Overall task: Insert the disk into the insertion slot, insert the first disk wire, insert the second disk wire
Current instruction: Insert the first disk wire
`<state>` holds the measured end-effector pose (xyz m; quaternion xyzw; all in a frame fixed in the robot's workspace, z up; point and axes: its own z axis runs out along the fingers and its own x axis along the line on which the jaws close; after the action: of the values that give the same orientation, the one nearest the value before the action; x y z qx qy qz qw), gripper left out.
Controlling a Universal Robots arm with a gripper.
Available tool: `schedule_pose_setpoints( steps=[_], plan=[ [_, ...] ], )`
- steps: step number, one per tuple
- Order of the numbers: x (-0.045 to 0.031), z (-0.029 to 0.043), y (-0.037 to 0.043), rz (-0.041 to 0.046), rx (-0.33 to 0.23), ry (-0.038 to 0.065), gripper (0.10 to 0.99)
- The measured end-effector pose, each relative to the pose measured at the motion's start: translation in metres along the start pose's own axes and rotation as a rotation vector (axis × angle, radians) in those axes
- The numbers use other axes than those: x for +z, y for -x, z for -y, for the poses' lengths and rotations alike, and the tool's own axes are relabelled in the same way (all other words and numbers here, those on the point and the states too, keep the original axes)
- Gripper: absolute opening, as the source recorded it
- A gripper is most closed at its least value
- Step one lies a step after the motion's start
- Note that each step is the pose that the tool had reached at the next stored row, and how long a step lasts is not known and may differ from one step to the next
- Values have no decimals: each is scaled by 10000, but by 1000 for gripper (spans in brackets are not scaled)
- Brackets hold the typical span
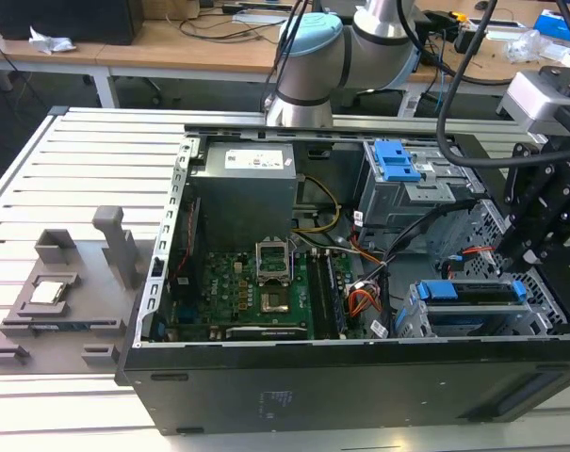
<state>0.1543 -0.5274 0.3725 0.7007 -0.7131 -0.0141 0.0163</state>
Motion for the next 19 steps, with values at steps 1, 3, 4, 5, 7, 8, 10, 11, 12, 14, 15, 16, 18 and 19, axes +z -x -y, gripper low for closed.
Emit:
schedule_pose_setpoints(
  steps=[1, 3, 4, 5, 7, 8, 10, 11, 12, 14, 15, 16, 18, 19],
  plan=[
    [-1, -1, 68, -1, 0, 0, 302],
    [-1, -2, 111, 0, 0, 0, 302],
    [-1, -3, 138, -1, -1, 0, 302],
    [-1, -3, 142, -2, -23, 0, 302],
    [0, -2, 145, -16, -372, -1, 302],
    [0, -2, 145, -27, -626, -3, 302],
    [1, -1, 147, -56, -1154, -4, 302],
    [1, 6, 153, -90, -1183, -4, 302],
    [5, 21, 159, -177, -1189, 0, 302],
    [30, 73, 176, -415, -1179, 10, 302],
    [43, 84, 200, -424, -1180, 11, 302],
    [48, 89, 220, -429, -1183, 11, 302],
    [61, 108, 302, -436, -1210, 11, 302],
    [66, 115, 319, -449, -1222, 11, 302]
  ],
)
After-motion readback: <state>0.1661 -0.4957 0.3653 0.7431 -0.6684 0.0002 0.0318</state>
